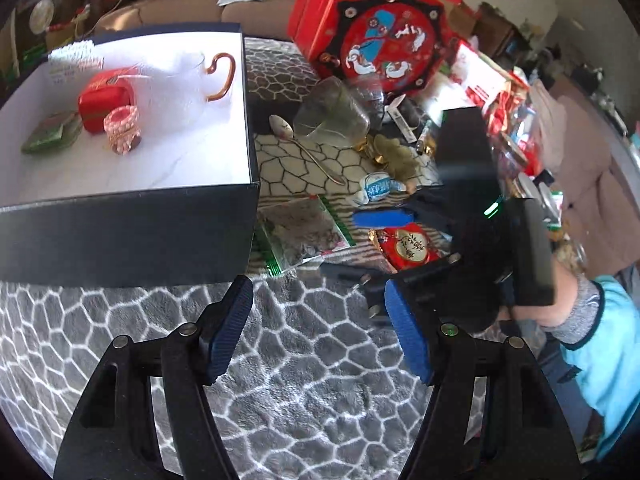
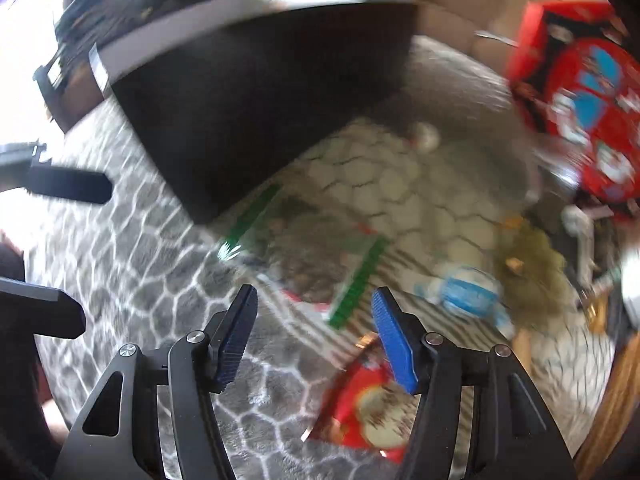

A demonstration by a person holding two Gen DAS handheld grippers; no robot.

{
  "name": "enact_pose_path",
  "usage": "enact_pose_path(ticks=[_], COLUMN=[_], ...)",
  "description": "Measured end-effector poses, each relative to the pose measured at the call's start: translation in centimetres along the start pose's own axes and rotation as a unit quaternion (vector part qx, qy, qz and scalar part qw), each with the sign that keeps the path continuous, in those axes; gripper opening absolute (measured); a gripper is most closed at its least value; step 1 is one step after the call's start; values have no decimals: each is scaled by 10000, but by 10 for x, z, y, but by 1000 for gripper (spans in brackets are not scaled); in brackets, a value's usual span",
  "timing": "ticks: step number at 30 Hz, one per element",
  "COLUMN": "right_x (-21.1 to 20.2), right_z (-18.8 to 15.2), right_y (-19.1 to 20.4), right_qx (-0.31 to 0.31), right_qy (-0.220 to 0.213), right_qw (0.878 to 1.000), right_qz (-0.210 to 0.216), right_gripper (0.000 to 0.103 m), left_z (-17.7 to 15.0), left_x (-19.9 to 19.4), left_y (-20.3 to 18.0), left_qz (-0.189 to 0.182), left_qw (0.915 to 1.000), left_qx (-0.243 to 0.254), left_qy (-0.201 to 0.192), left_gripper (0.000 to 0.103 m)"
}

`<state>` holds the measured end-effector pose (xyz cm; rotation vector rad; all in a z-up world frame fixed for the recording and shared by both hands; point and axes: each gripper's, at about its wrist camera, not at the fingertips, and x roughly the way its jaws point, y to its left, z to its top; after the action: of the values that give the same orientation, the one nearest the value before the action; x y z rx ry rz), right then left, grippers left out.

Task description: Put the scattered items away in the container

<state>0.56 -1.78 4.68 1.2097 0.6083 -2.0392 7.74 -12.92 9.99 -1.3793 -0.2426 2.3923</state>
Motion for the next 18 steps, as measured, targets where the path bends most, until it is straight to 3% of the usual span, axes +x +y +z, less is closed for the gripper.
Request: enact_pose_path(ticks=[3,6,9,10,12,15,18], right_x=[12,18,16,14,9,2,-16], right_z=[3,7,11,12,15,15,10], right_y=[6,-2,-7,-11,-21,-30,-39], right_qx=[-445,-283,-124,73,509,996,1752], right_qy=[-17,-177,-263,-276,-309,-398,-609], right_qw=[9989,9994,9993,9991,9964,9905,9733], right_qz=[-108,107,235,325,604,862,1350], right_gripper=[62,63,36,19,11,11,11], left_z=[0,2,4,5,5,5,4], left_x=[1,1,-1,-1,-2,-3,-7], left_y=[0,4,7,8,11,14,15], left_qz=[21,-12,-15,-21,-11,-10,-27], left_qw=[10000,10000,10000,10000,10000,9999,9998], left_qx=[25,-6,-42,-52,-79,-145,-169], left_qy=[7,8,-21,-21,-21,-32,-54], left_gripper=[66,66,66,66,66,66,66])
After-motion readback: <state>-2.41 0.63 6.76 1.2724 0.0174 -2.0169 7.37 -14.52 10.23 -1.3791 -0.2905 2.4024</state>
